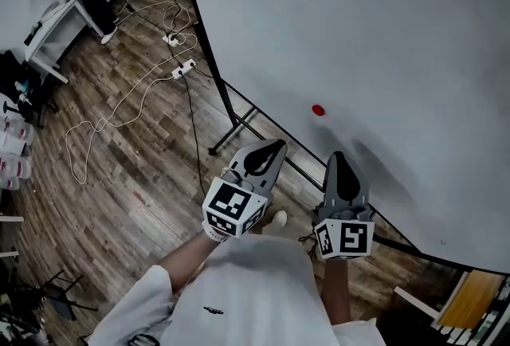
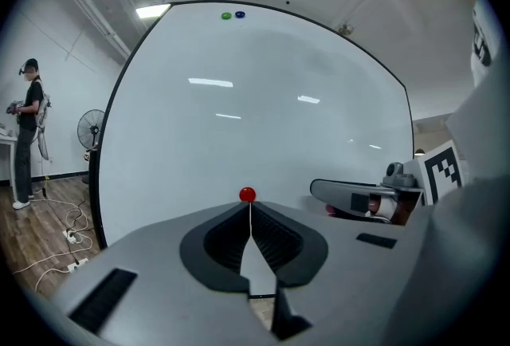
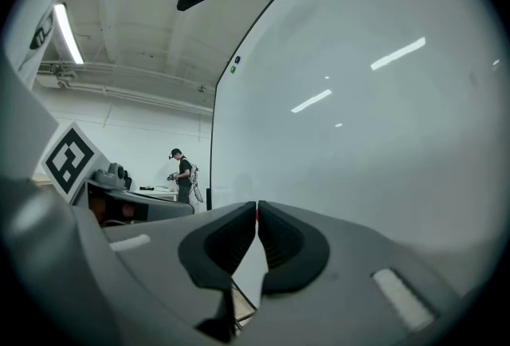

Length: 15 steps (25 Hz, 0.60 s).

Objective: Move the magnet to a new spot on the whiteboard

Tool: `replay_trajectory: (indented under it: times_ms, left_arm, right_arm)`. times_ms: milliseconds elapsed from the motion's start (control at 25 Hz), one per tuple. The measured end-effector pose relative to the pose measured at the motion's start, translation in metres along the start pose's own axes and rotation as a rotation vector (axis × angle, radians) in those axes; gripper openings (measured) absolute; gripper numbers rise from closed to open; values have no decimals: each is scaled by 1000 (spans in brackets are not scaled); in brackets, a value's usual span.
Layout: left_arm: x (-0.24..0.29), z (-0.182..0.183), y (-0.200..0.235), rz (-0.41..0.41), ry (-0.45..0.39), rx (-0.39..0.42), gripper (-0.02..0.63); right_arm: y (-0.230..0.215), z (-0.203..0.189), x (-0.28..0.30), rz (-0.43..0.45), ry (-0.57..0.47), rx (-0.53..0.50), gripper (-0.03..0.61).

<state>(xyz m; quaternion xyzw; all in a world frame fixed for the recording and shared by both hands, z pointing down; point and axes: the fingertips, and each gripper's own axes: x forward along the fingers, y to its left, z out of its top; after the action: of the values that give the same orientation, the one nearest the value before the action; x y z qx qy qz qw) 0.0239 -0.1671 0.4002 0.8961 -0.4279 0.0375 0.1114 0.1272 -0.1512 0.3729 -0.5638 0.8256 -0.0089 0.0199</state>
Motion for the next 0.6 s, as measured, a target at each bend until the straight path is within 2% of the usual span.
replay_trajectory:
  times_ms: [240,360,600]
  left_arm:
    - [19,-10,0,-23,8,-43,10]
    - [27,-7,-1,-30,5,-57,38]
    - [46,-5,-3,-51,7,-47,69]
  right_arm:
    - [-5,-10,2,-6,18,3,6]
    - [-7,-9,1,-4,26,6,6]
    - [-14,-16,4,-2,48,-14,6]
